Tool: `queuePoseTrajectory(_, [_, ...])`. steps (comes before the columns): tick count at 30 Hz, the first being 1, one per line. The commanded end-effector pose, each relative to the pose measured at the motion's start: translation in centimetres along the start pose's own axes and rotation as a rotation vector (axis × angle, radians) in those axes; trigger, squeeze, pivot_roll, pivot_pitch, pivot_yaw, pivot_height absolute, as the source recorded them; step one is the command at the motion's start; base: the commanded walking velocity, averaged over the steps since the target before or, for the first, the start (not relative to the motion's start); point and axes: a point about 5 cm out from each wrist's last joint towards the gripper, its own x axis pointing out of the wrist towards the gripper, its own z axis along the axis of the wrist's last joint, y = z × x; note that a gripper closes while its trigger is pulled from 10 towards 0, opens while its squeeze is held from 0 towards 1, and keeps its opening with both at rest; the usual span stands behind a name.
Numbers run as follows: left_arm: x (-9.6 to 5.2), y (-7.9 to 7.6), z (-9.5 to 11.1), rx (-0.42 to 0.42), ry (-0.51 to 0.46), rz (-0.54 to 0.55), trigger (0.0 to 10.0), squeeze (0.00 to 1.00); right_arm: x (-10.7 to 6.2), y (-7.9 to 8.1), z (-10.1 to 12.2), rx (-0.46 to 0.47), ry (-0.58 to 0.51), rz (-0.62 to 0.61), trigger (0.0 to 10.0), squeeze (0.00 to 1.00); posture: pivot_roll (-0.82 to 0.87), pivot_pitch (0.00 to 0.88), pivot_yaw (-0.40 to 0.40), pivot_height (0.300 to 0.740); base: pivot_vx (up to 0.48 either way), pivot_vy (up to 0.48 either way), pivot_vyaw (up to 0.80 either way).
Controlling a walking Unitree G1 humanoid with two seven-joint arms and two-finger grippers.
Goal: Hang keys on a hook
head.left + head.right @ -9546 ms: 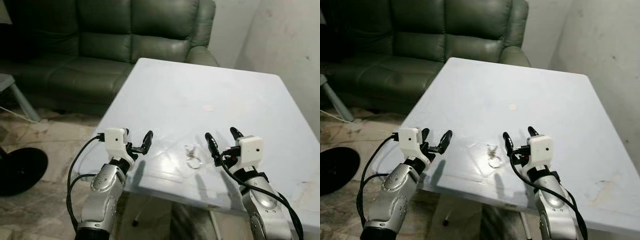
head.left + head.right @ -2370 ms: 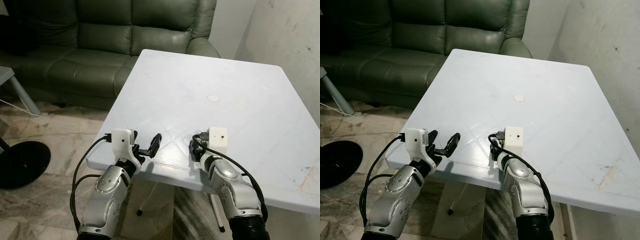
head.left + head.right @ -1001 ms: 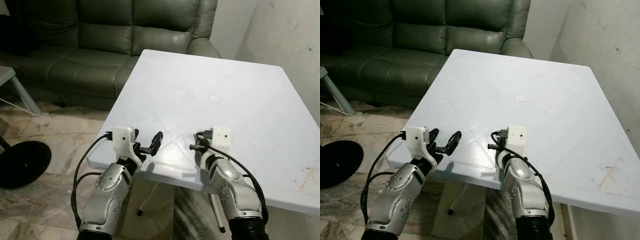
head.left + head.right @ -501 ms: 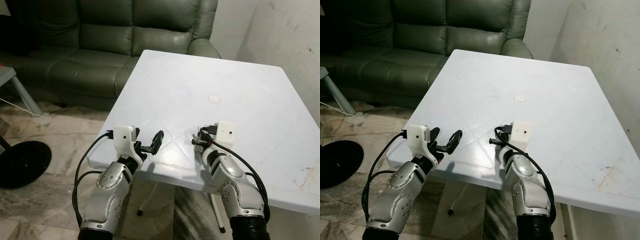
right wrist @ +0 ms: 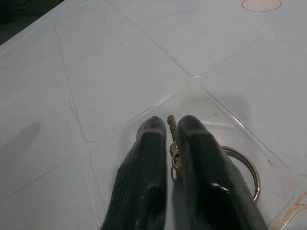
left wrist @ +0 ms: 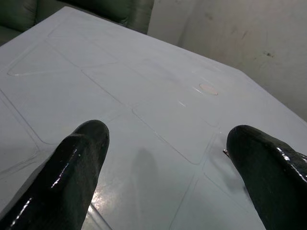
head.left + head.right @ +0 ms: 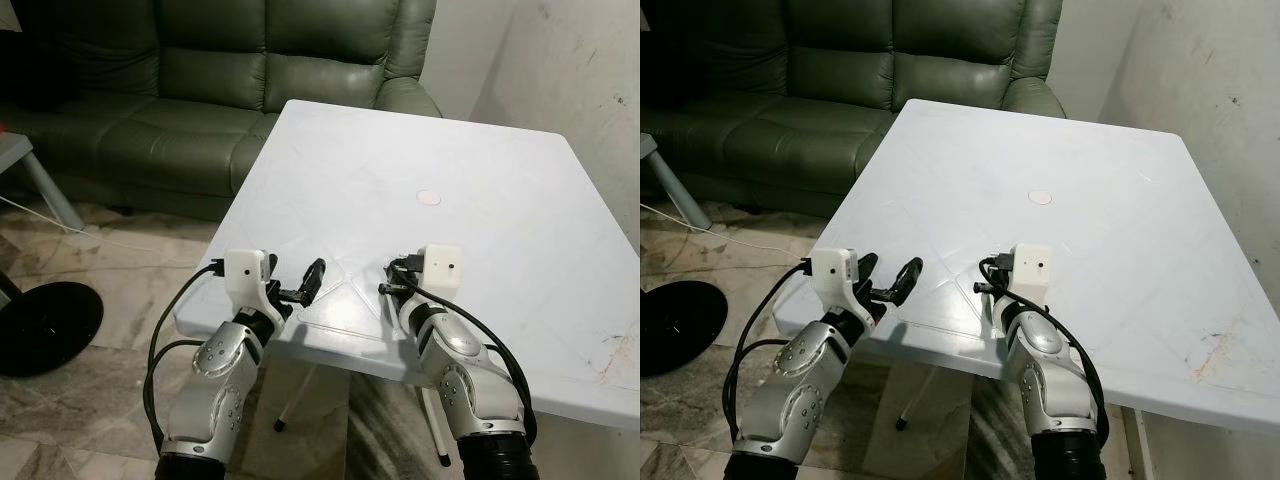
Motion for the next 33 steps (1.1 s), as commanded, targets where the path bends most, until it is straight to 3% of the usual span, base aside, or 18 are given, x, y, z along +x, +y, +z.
queuePoseTrajectory(1, [0.3,-0.5,-0.1,-0.024,0.001,-0.008,10.0,0.0,-0.1,-0.2,0.1,0.035,0.0,0.011,10.0,1.0,0.0,0.014,-0.072,0.74,0.0,0.0,0.0])
queuePoseTrajectory(11, [0.4,-0.5,-0.1,-0.028,-0.001,-0.005,10.0,0.0,-0.2,0.0,0.0,0.006,0.003,0.023,10.0,1.0,-0.01,0.023,-0.074,0.74,0.0,0.0,0.0])
queuePoseTrajectory(13, [0.4,-0.5,0.0,-0.028,-0.002,-0.005,10.0,0.0,-0.1,0.0,-0.1,-0.064,0.011,0.0,10.0,1.0,-0.01,0.023,-0.075,0.74,0.0,0.0,0.0])
queuePoseTrajectory(14, [0.4,-0.5,0.0,-0.029,-0.002,-0.007,10.0,0.0,0.1,-0.1,-0.2,-0.134,0.025,-0.032,10.0,0.0,-0.01,0.024,-0.075,0.74,0.0,0.0,0.0])
queuePoseTrajectory(33, [0.4,-1.0,-0.2,-0.025,0.009,-0.025,10.0,0.0,0.6,-0.4,-1.3,-0.168,0.099,-0.086,10.0,0.0,-0.01,0.027,-0.069,0.74,0.0,0.0,0.0])
